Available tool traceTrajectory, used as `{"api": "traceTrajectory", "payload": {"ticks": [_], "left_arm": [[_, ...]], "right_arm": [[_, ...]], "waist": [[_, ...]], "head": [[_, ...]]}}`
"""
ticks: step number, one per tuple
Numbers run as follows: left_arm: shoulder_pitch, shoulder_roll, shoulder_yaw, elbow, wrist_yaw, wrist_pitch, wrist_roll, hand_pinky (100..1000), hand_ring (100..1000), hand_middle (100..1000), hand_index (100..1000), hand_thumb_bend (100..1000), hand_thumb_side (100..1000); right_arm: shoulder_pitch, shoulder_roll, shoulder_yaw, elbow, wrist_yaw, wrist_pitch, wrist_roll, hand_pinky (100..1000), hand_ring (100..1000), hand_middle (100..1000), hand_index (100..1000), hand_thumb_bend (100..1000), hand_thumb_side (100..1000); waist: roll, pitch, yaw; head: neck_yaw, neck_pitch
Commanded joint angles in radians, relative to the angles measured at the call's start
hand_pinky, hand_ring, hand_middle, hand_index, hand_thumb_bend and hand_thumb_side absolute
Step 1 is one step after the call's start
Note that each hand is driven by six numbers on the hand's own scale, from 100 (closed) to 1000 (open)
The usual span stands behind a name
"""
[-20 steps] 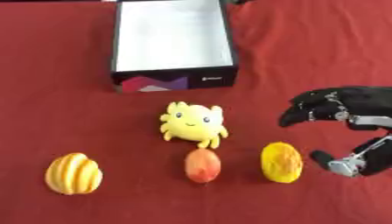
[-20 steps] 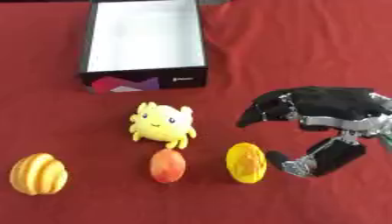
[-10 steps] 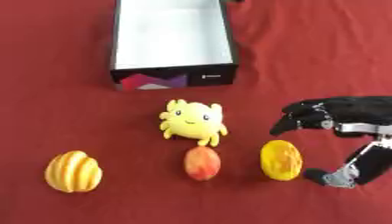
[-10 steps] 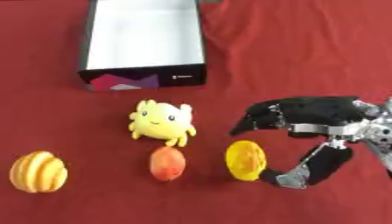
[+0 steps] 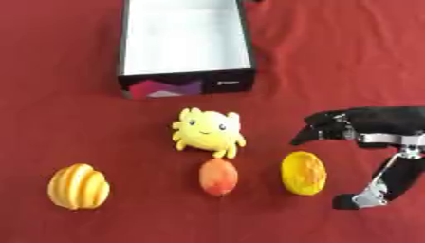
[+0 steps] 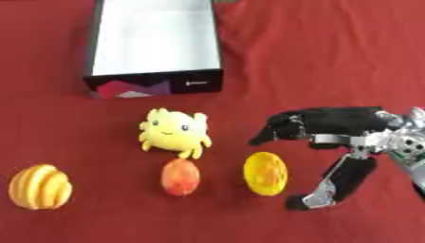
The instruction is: Pick up objects on the table and place them in the box.
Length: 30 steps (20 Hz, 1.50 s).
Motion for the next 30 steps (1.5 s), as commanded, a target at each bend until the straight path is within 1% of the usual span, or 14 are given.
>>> {"api": "traceTrajectory", "payload": {"ticks": [1, 3, 7, 8, 9, 10, 12, 18, 19, 23, 24, 28, 30], "left_arm": [[-0.006, 0.032, 0.000, -0.008, -0.001, -0.002, -0.004, 827, 770, 679, 776, 100, 678], [-0.006, 0.032, -0.001, -0.008, -0.001, -0.001, -0.005, 827, 770, 679, 776, 100, 678], [-0.007, 0.030, -0.002, -0.008, -0.002, -0.001, -0.007, 827, 771, 679, 776, 100, 678], [-0.007, 0.030, -0.003, -0.008, -0.002, 0.000, -0.008, 827, 771, 680, 776, 100, 678], [-0.008, 0.029, -0.003, -0.008, -0.002, 0.000, -0.008, 827, 771, 680, 775, 100, 678], [-0.008, 0.029, -0.004, -0.008, -0.002, 0.000, -0.009, 827, 771, 680, 775, 100, 678], [-0.009, 0.027, -0.005, -0.008, -0.002, 0.000, -0.010, 827, 771, 680, 775, 100, 677], [-0.012, 0.025, -0.007, -0.009, 0.000, 0.002, -0.012, 827, 772, 680, 775, 100, 677], [-0.012, 0.025, -0.008, -0.008, 0.000, 0.003, -0.013, 827, 772, 681, 774, 100, 678], [-0.014, 0.024, -0.011, -0.008, -0.001, 0.004, -0.018, 828, 773, 680, 773, 100, 677], [-0.014, 0.024, -0.011, -0.008, -0.001, 0.004, -0.019, 828, 773, 680, 773, 100, 676], [-0.014, 0.024, -0.011, -0.008, 0.002, 0.006, -0.019, 828, 773, 680, 772, 100, 677], [-0.014, 0.025, -0.011, -0.008, 0.003, 0.007, -0.019, 828, 774, 681, 772, 100, 676]], "right_arm": [[-0.015, -0.005, -0.002, 0.022, 0.042, -0.162, 0.133, 993, 851, 835, 951, 456, 575], [-0.018, 0.002, 0.003, 0.040, 0.066, -0.169, 0.120, 991, 850, 833, 948, 456, 556], [-0.023, 0.021, 0.013, 0.071, 0.106, -0.182, 0.096, 984, 842, 791, 942, 456, 519], [-0.024, 0.026, 0.016, 0.077, 0.113, -0.184, 0.092, 980, 835, 761, 933, 456, 500], [-0.026, 0.031, 0.018, 0.082, 0.119, -0.186, 0.089, 978, 833, 756, 930, 456, 485], [-0.027, 0.037, 0.019, 0.088, 0.125, -0.186, 0.084, 973, 810, 739, 922, 456, 469], [-0.031, 0.049, 0.021, 0.098, 0.139, -0.186, 0.073, 967, 800, 725, 916, 456, 442], [-0.037, 0.068, 0.028, 0.129, 0.179, -0.194, 0.051, 962, 795, 713, 909, 456, 438], [-0.035, 0.072, 0.027, 0.134, 0.180, -0.193, 0.045, 946, 772, 629, 864, 448, 404], [-0.037, 0.082, 0.028, 0.140, 0.167, -0.181, 0.022, 938, 763, 569, 825, 420, 372], [-0.037, 0.083, 0.027, 0.140, 0.163, -0.176, 0.016, 931, 753, 536, 777, 410, 367], [-0.035, 0.085, 0.025, 0.136, 0.142, -0.150, -0.023, 915, 722, 489, 704, 372, 354], [-0.035, 0.087, 0.024, 0.131, 0.125, -0.134, -0.040, 900, 687, 461, 666, 337, 355]], "waist": [[-0.011, -0.034, -0.001], [-0.011, -0.034, 0.000], [-0.009, -0.032, 0.001], [-0.009, -0.032, 0.002], [-0.008, -0.031, 0.002], [-0.008, -0.031, 0.003], [-0.007, -0.031, 0.004], [-0.006, -0.030, 0.007], [-0.006, -0.030, 0.008], [-0.006, -0.029, 0.010], [-0.006, -0.029, 0.010], [-0.007, -0.030, 0.010], [-0.007, -0.030, 0.010]], "head": [[-0.003, 0.004], [-0.004, 0.004], [-0.006, 0.005], [-0.007, 0.006], [-0.007, 0.007], [-0.007, 0.007], [-0.007, 0.008], [-0.009, 0.007], [-0.009, 0.007], [-0.009, 0.006], [-0.008, 0.006], [-0.005, 0.002], [-0.003, -0.001]]}}
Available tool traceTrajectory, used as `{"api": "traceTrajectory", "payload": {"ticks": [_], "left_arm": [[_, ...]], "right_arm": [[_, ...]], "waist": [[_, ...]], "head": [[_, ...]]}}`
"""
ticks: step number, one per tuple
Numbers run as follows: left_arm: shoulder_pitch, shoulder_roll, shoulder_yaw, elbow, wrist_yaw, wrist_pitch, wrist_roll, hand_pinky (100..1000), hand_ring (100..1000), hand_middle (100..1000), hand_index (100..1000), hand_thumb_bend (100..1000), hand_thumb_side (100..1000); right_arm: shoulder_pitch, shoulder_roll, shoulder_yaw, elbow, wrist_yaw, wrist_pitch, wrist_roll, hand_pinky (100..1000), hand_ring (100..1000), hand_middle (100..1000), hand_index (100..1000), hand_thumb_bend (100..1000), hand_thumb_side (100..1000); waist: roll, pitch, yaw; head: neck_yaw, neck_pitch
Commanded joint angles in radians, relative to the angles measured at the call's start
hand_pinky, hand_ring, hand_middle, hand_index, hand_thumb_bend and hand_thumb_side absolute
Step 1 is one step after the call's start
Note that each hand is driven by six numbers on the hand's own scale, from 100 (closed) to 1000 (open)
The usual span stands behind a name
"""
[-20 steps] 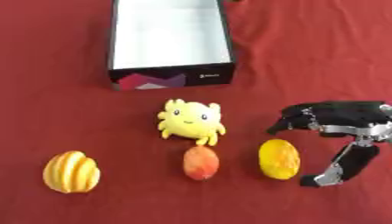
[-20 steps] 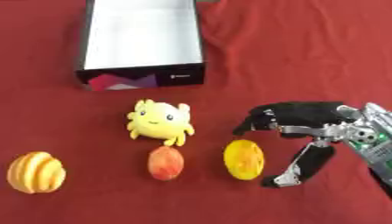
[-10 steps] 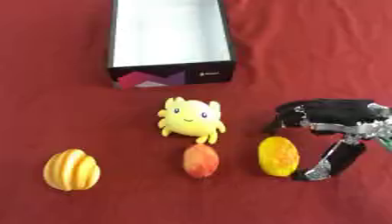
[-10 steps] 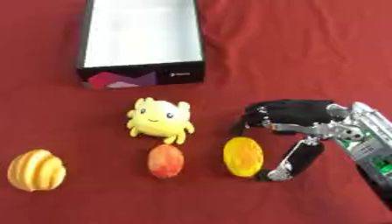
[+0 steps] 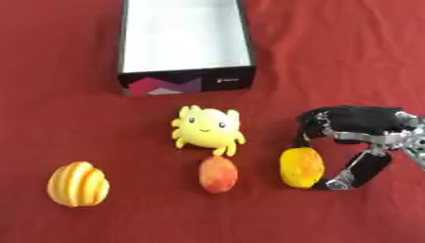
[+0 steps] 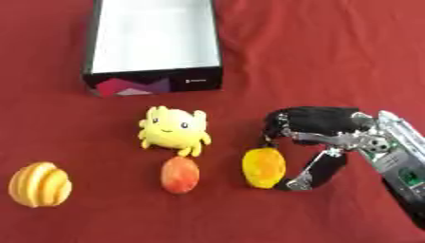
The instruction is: Pick up objects on the table and place them in the box.
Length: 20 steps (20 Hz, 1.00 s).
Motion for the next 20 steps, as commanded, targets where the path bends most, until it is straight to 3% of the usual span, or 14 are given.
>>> {"api": "traceTrajectory", "payload": {"ticks": [1, 9, 14, 20], "left_arm": [[-0.012, 0.025, 0.002, -0.013, 0.004, 0.000, -0.003, 828, 774, 681, 772, 100, 676], [-0.012, 0.027, 0.004, -0.013, 0.007, 0.001, 0.000, 828, 775, 682, 772, 100, 673], [-0.008, 0.031, 0.005, -0.014, 0.005, 0.000, 0.001, 828, 776, 684, 772, 100, 674], [-0.004, 0.035, 0.007, -0.015, 0.003, -0.002, 0.005, 828, 777, 686, 772, 100, 671]], "right_arm": [[0.000, -0.009, 0.000, -0.003, -0.027, -0.038, 0.038, 898, 681, 458, 661, 326, 353], [0.002, -0.013, -0.021, -0.058, -0.147, 0.053, 0.013, 894, 636, 434, 638, 111, 282], [-0.013, -0.041, -0.065, -0.138, -0.267, 0.109, 0.004, 889, 623, 439, 648, 100, 239], [-0.080, -0.107, -0.136, -0.230, -0.435, 0.170, -0.079, 890, 615, 435, 639, 100, 196]], "waist": [[-0.007, -0.030, 0.002], [-0.009, -0.034, 0.000], [-0.009, -0.035, -0.008], [-0.012, -0.037, -0.014]], "head": [[0.003, -0.011], [0.004, -0.014], [0.002, -0.007], [-0.008, -0.007]]}}
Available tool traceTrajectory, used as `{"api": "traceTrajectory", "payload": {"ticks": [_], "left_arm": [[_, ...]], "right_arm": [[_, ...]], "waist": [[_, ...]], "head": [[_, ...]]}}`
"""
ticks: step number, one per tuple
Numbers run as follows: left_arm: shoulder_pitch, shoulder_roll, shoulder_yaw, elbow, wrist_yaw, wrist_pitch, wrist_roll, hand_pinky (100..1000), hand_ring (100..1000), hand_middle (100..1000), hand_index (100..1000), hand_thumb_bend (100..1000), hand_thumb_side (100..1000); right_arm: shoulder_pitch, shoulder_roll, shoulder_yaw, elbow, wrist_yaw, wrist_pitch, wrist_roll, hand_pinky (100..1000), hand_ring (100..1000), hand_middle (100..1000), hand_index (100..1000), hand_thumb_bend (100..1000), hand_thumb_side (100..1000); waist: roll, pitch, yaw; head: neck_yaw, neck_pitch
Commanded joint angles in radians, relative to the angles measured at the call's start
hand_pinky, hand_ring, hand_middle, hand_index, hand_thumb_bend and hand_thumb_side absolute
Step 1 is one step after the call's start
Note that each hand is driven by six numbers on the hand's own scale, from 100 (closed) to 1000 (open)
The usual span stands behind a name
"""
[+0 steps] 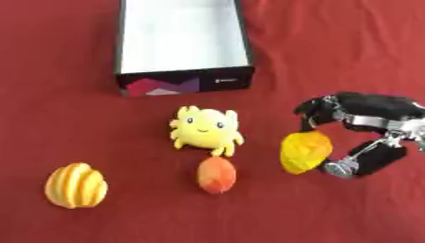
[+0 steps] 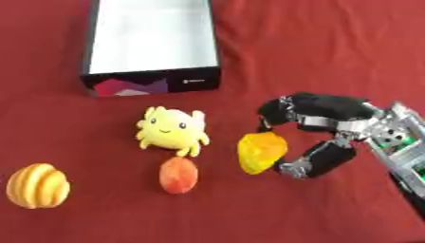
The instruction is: Pick up objects on the table and place them in the box.
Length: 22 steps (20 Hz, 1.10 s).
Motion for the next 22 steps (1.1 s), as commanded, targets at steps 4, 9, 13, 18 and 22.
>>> {"api": "traceTrajectory", "payload": {"ticks": [4, 9, 13, 18, 22], "left_arm": [[-0.009, 0.039, 0.008, -0.016, 0.003, -0.002, 0.006, 828, 778, 688, 773, 100, 668], [-0.021, 0.045, 0.014, -0.013, 0.008, 0.009, 0.020, 828, 780, 690, 772, 100, 673], [-0.046, 0.055, 0.012, -0.010, 0.001, 0.038, 0.041, 828, 783, 693, 772, 100, 675], [-0.095, 0.069, 0.017, -0.016, 0.016, 0.057, 0.092, 829, 790, 707, 776, 100, 670], [-0.123, 0.098, 0.022, -0.042, 0.031, 0.038, 0.121, 831, 799, 720, 779, 100, 661]], "right_arm": [[-0.107, -0.136, -0.063, -0.055, -0.149, 0.026, -0.097, 885, 615, 438, 636, 100, 217], [-0.219, -0.271, -0.061, 0.042, -0.226, -0.016, -0.093, 859, 624, 458, 632, 116, 345], [-0.294, -0.340, -0.032, 0.201, -0.138, -0.191, -0.013, 831, 630, 480, 615, 199, 508], [-0.370, -0.335, -0.021, 0.392, -0.016, -0.368, 0.024, 814, 627, 477, 602, 241, 598], [-0.432, -0.298, -0.027, 0.528, 0.080, -0.427, -0.007, 808, 632, 481, 605, 257, 622]], "waist": [[-0.018, -0.039, 0.003], [-0.036, -0.038, 0.021], [-0.061, -0.029, 0.047], [-0.096, -0.012, 0.094], [-0.117, -0.007, 0.145]], "head": [[-0.015, -0.009], [-0.035, -0.015], [-0.064, -0.032], [-0.109, -0.056], [-0.162, -0.063]]}}
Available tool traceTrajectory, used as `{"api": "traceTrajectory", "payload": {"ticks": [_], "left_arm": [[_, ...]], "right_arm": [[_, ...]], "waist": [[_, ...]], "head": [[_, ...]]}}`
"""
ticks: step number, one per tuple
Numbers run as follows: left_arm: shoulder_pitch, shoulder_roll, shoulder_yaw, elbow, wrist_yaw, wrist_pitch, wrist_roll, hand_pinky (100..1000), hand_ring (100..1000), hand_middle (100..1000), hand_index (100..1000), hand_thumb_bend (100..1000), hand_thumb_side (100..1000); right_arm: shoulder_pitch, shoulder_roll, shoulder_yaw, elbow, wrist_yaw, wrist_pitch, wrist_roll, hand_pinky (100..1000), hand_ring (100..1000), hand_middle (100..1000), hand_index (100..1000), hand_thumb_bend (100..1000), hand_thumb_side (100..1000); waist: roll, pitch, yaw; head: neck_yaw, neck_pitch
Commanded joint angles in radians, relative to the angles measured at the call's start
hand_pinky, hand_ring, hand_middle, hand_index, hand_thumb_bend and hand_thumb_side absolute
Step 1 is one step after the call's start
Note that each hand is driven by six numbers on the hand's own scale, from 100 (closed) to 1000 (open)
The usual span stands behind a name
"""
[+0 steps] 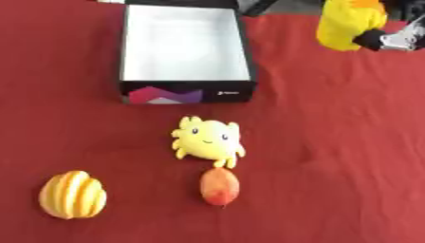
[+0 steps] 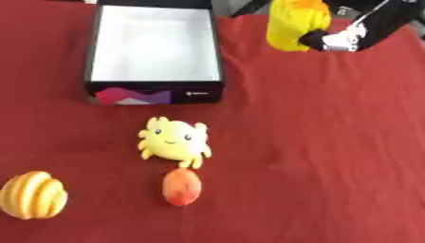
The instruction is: Pick up objects on the table and place them in the box.
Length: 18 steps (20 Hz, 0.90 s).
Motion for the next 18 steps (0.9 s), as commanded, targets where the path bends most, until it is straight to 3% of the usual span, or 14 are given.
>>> {"api": "traceTrajectory", "payload": {"ticks": [1, 6, 10, 14, 18], "left_arm": [[-0.020, 0.054, 0.015, -0.041, 0.014, -0.020, 0.026, 830, 801, 722, 779, 100, 659], [-0.057, 0.119, 0.009, -0.060, 0.038, -0.113, 0.050, 832, 809, 735, 783, 100, 650], [-0.090, 0.159, -0.001, -0.060, 0.067, -0.186, 0.049, 831, 808, 735, 783, 100, 645], [-0.117, 0.176, -0.010, -0.060, 0.090, -0.220, 0.038, 832, 809, 736, 783, 100, 643], [-0.142, 0.180, -0.020, -0.060, 0.102, -0.229, 0.024, 832, 810, 737, 784, 100, 642]], "right_arm": [[-0.048, 0.003, -0.017, 0.099, 0.074, -0.146, 0.074, 806, 634, 481, 605, 264, 632], [-0.104, 0.059, -0.029, 0.238, 0.207, -0.226, 0.063, 806, 640, 486, 609, 292, 669], [-0.146, 0.109, -0.054, 0.332, 0.287, -0.242, 0.050, 805, 638, 486, 609, 270, 642], [-0.199, 0.173, -0.085, 0.428, 0.363, -0.243, 0.007, 806, 635, 482, 605, 251, 601], [-0.229, 0.210, -0.102, 0.491, 0.469, -0.243, -0.045, 799, 638, 484, 607, 282, 655]], "waist": [[-0.012, -0.008, 0.022], [-0.040, -0.006, 0.129], [-0.058, -0.004, 0.202], [-0.070, 0.005, 0.253], [-0.087, 0.012, 0.292]], "head": [[-0.043, -0.021], [-0.145, -0.026], [-0.226, -0.030], [-0.264, -0.032], [-0.299, -0.041]]}}
